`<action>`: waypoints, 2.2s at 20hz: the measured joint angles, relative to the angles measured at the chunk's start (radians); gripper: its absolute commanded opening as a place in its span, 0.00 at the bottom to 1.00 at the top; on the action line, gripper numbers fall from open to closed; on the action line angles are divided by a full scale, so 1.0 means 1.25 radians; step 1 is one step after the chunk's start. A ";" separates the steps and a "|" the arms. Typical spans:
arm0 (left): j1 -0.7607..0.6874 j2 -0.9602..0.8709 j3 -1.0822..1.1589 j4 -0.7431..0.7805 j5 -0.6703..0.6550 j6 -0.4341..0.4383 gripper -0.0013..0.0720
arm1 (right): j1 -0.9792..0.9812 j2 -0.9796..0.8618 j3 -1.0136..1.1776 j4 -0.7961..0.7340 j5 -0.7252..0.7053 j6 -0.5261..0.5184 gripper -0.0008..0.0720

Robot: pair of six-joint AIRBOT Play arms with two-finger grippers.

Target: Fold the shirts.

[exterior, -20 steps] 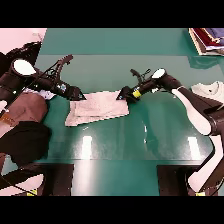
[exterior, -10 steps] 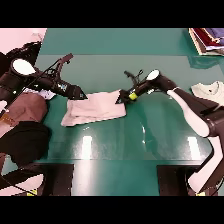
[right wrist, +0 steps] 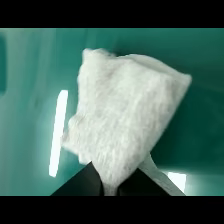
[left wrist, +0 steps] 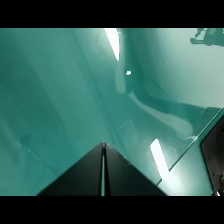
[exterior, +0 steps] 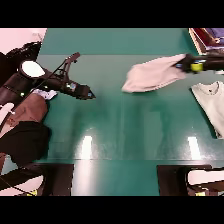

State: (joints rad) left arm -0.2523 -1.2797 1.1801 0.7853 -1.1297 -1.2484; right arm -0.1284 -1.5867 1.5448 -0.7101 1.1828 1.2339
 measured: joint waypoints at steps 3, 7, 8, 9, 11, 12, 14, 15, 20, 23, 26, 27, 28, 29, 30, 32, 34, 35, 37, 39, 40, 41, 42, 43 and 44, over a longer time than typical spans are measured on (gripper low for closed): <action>-0.071 0.000 0.000 0.000 0.087 -0.023 0.05 | -0.156 0.029 0.000 -0.011 -0.012 -0.002 0.03; -0.137 0.000 0.000 0.000 0.147 -0.042 0.05 | -0.306 0.041 0.000 -0.013 -0.056 -0.003 0.03; -0.146 0.000 0.000 0.000 0.154 -0.045 0.05 | -0.334 0.042 0.000 -0.013 -0.069 -0.003 0.03; -0.153 0.000 0.000 0.000 0.160 -0.049 0.05 | -0.357 0.044 0.000 -0.009 -0.075 -0.003 0.03; -0.162 -0.001 0.000 0.000 0.168 -0.059 0.05 | -0.389 0.045 0.003 0.009 -0.086 -0.004 0.03; -0.164 -0.001 0.000 0.000 0.172 -0.061 0.05 | -0.399 0.045 0.010 0.021 -0.086 -0.004 0.03; -0.168 -0.002 0.000 0.000 0.174 -0.065 0.05 | -0.414 0.046 0.040 0.032 -0.083 -0.004 0.03; -0.169 -0.002 0.000 0.000 0.175 -0.066 0.05 | -0.418 0.046 0.063 0.036 -0.073 -0.005 0.03; -0.171 -0.002 0.000 0.000 0.178 -0.069 0.05 | -0.433 0.046 0.206 0.033 0.010 -0.013 0.03; -0.171 -0.002 0.000 0.002 0.178 -0.070 0.05 | -0.446 0.049 0.268 0.014 0.077 -0.016 0.03; -0.171 -0.002 0.000 0.003 0.177 -0.070 0.05 | -0.464 0.062 0.269 -0.033 0.150 -0.018 0.03; -0.171 -0.002 0.000 0.005 0.176 -0.070 0.05 | -0.473 0.074 0.251 -0.059 0.169 -0.018 0.03; -0.171 -0.002 0.000 0.005 0.174 -0.070 0.05 | -0.482 0.089 0.223 -0.086 0.186 -0.018 0.03; -0.171 -0.002 0.000 0.005 0.171 -0.070 0.05 | -0.493 0.106 0.192 -0.114 0.196 -0.018 0.03; -0.171 -0.002 0.000 0.005 0.167 -0.070 0.05 | -0.506 0.125 0.158 -0.144 0.204 -0.018 0.03; -0.171 -0.002 0.000 0.006 0.161 -0.070 0.05 | -0.541 0.169 0.077 -0.208 0.218 -0.019 0.05; -0.171 -0.002 0.000 0.006 0.159 -0.069 0.05 | -0.584 0.211 0.002 -0.265 0.226 -0.018 0.47; -0.171 -0.002 0.000 0.006 0.158 -0.068 0.05 | -0.606 0.229 -0.032 -0.286 0.230 -0.018 0.60; -0.171 -0.002 0.000 0.007 0.156 -0.067 0.05 | -0.658 0.262 -0.095 -0.315 0.235 -0.018 0.64; -0.171 -0.002 0.000 0.006 0.156 -0.065 0.05 | -0.709 0.287 -0.138 -0.332 0.239 -0.018 0.64; -0.171 -0.002 0.000 0.006 0.156 -0.065 0.05 | -0.733 0.299 -0.152 -0.336 0.242 -0.018 0.64; -0.171 -0.002 0.000 0.006 0.156 -0.065 0.05 | -0.750 0.309 -0.161 -0.338 0.243 -0.016 0.64; -0.171 -0.002 0.000 0.006 0.156 -0.065 0.05 | -0.761 0.319 -0.169 -0.334 0.244 -0.012 0.64; -0.171 -0.002 0.000 0.006 0.156 -0.064 0.05 | -0.764 0.327 -0.174 -0.316 0.245 -0.010 0.63; -0.171 -0.002 0.000 0.006 0.156 -0.064 0.05 | -0.758 0.335 -0.177 -0.289 0.245 -0.009 0.63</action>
State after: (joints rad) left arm -0.4664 -1.2816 1.1801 0.7933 -0.9352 -1.3285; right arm -1.0760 -1.1683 1.3231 -1.0714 1.4891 1.2228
